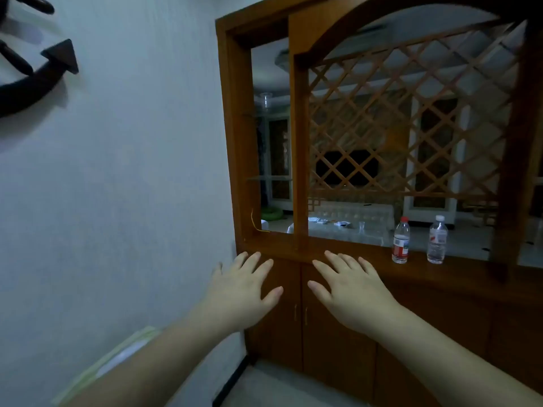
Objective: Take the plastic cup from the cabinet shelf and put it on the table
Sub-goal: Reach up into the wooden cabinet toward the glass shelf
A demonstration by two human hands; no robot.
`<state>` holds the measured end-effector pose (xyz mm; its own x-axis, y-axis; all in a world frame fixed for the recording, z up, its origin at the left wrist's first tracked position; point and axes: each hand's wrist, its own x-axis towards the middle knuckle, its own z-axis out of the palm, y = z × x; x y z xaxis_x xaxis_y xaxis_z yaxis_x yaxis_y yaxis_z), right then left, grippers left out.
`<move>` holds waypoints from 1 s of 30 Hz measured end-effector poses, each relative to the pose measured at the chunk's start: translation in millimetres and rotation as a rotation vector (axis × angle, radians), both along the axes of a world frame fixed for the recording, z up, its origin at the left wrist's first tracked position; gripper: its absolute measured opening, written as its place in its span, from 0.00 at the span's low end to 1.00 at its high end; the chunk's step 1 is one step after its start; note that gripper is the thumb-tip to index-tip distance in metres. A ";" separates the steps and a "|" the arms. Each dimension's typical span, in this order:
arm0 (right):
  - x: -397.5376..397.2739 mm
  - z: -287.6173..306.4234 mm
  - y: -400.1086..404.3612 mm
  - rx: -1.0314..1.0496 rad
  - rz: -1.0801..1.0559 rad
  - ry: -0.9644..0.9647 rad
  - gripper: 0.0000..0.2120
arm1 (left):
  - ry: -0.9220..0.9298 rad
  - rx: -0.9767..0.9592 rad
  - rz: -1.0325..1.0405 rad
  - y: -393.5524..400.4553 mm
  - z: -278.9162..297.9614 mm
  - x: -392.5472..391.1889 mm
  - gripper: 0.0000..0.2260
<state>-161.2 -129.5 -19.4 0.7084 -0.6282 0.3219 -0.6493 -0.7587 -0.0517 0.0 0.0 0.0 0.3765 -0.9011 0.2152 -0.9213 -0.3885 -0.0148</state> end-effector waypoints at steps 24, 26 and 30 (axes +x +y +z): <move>107.2 17.3 -210.2 0.078 0.108 -0.031 0.26 | -0.092 -0.128 0.140 -220.0 -5.6 108.7 0.30; 136.4 16.6 -221.8 0.061 0.127 -0.062 0.26 | -0.119 -0.157 0.162 -229.9 -4.2 130.6 0.30; 200.7 15.8 -241.8 0.020 0.153 -0.084 0.26 | -0.168 -0.211 0.154 -243.1 -6.0 186.5 0.30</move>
